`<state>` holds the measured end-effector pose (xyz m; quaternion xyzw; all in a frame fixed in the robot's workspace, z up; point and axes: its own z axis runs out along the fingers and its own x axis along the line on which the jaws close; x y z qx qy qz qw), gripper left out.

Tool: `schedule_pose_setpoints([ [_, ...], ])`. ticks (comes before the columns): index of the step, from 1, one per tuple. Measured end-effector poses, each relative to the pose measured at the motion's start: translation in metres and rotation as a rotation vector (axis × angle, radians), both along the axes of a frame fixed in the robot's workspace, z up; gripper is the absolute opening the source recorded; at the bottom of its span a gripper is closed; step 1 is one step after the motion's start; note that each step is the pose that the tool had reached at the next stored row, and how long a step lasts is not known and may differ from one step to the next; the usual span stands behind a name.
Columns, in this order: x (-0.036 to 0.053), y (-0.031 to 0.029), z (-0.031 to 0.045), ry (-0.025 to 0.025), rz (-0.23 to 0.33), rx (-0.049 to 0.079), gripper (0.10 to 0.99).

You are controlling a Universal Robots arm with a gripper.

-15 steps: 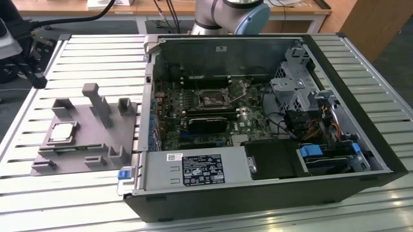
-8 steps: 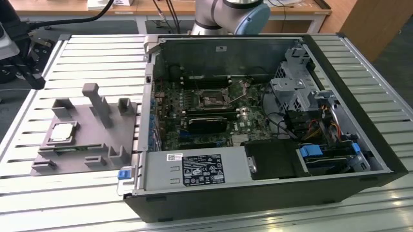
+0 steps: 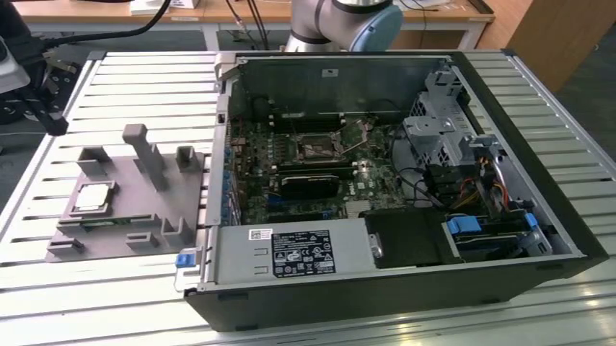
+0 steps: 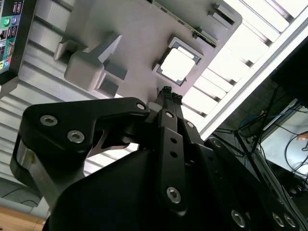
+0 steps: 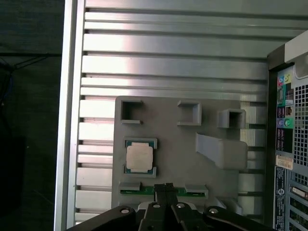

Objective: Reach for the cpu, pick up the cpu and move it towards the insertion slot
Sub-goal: 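Reach for the cpu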

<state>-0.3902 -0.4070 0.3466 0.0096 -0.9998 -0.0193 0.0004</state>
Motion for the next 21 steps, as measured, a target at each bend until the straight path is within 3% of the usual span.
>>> schedule_pose_setpoints([
  [8, -0.0021, 0.0000, -0.0065, 0.0002, 0.000, 0.000, 0.106],
  [21, -0.0129, 0.0000, -0.0133, 0.0001, 0.000, 0.000, 0.106],
])
